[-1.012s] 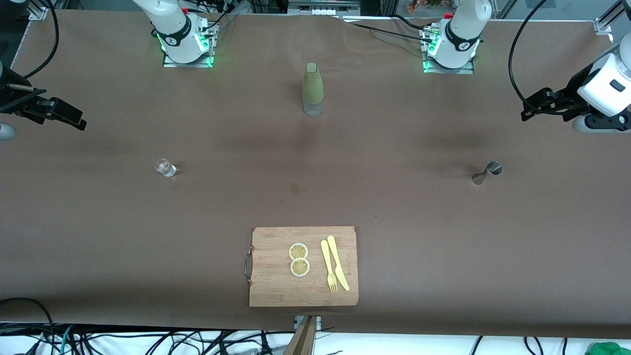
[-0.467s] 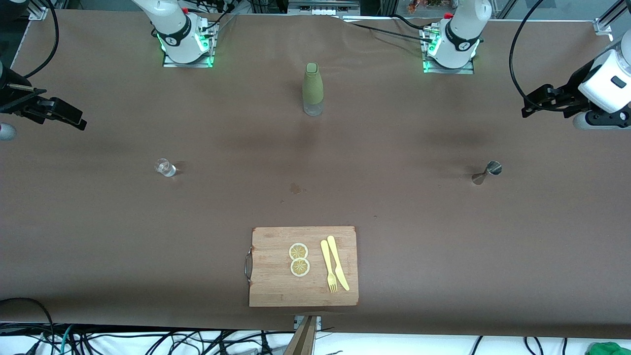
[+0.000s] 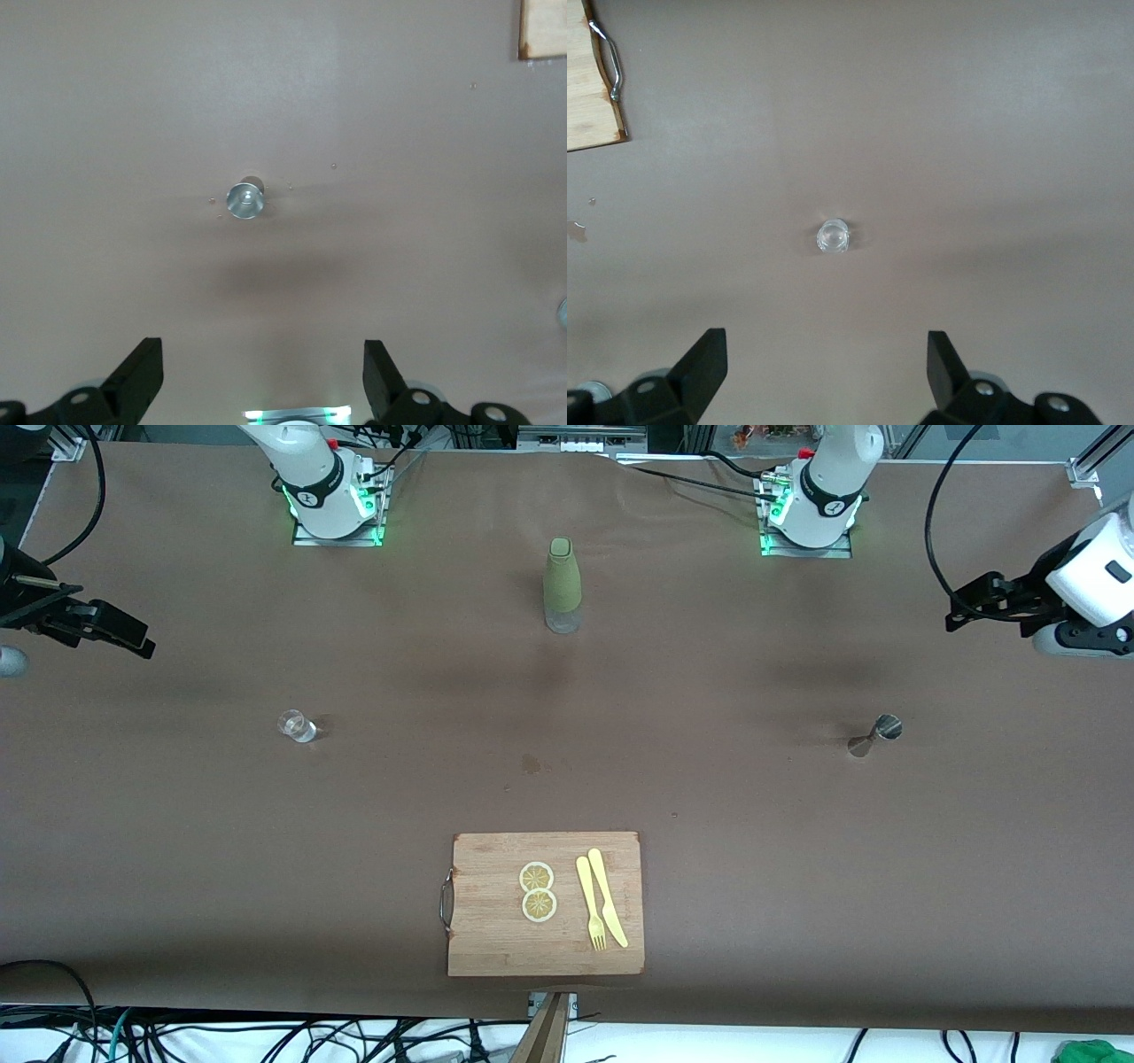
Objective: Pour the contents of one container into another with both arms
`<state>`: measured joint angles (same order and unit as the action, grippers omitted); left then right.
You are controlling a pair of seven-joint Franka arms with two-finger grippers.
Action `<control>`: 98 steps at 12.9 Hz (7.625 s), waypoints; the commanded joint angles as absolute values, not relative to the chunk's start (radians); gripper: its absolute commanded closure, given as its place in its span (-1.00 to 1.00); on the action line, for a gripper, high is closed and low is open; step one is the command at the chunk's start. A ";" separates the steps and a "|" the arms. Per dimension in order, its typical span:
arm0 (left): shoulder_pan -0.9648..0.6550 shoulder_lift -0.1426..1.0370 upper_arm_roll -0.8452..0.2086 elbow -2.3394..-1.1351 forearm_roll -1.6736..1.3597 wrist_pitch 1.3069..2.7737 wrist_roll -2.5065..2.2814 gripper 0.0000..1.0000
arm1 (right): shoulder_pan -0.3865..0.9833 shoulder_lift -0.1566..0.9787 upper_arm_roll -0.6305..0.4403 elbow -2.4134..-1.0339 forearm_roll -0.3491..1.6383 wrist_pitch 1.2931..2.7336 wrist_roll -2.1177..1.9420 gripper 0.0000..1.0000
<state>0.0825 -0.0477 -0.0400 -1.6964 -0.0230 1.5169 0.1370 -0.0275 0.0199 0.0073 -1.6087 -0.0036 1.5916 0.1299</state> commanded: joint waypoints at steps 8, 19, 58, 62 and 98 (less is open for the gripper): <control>0.179 -0.046 0.023 -1.772 -0.110 1.571 0.537 -0.95 | -0.032 0.008 0.008 -1.617 0.006 1.585 0.130 -1.00; 0.186 0.090 0.161 -1.770 -0.278 1.609 0.969 -0.98 | -0.029 0.014 0.008 -1.620 0.003 1.585 0.129 -1.00; 0.304 0.772 0.282 -1.753 -1.023 1.502 2.582 -0.99 | -0.331 0.524 -0.083 -1.621 0.676 1.477 -1.713 -1.00; 0.285 0.818 0.282 -1.752 -1.060 1.502 2.667 -0.99 | -0.345 0.652 -0.084 -1.623 0.781 1.483 -1.997 -1.00; 0.199 0.916 0.031 -1.675 -1.271 1.408 2.544 1.00 | -0.305 0.733 -0.071 -1.908 0.996 1.753 -2.576 -0.53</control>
